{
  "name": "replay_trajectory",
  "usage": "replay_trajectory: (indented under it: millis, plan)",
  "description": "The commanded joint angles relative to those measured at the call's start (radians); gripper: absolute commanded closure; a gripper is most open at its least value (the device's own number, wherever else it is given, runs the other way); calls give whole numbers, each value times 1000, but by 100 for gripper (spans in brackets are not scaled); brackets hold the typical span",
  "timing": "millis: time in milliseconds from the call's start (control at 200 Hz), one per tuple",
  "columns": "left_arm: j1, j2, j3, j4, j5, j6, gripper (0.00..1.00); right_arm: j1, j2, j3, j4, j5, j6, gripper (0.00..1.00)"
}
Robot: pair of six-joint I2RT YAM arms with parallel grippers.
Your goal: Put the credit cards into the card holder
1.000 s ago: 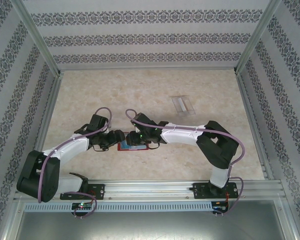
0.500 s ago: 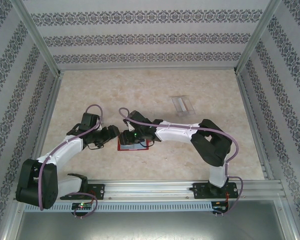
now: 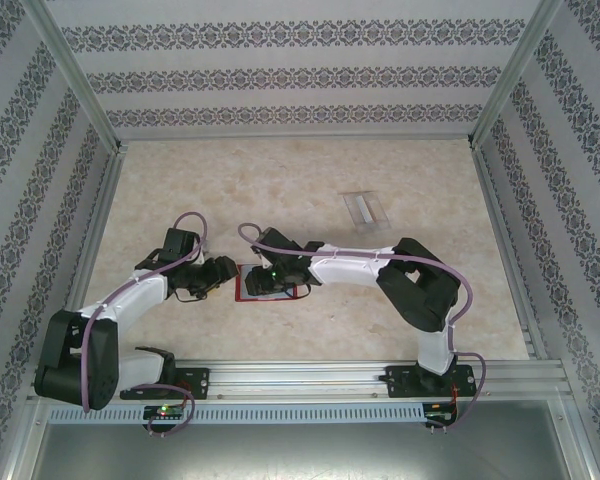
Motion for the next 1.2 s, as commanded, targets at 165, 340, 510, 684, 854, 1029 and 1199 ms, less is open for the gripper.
replay_trajectory:
  millis: [165, 340, 510, 684, 854, 1029, 1199]
  plan:
    - [13, 1, -6, 11, 4, 16, 34, 23, -111, -21, -47, 137, -148, 63]
    - [14, 7, -4, 15, 3, 13, 33, 43, -133, 5, -101, 256, -420, 61]
    - [17, 4, -2, 8, 1, 16, 33, 111, -98, 35, -124, 418, -693, 57]
    - [40, 1, -14, 12, 17, 11, 32, 119, -100, -42, 15, 332, -984, 54]
    - [55, -5, -14, 0, 27, 22, 32, 110, -85, -78, 64, 215, -1201, 51]
    - [62, 1, -19, 12, 45, 24, 35, 67, -55, -55, 73, 129, -1220, 51]
    - [65, 14, -22, 26, 55, 22, 37, 68, -23, -32, 63, 77, -1258, 50]
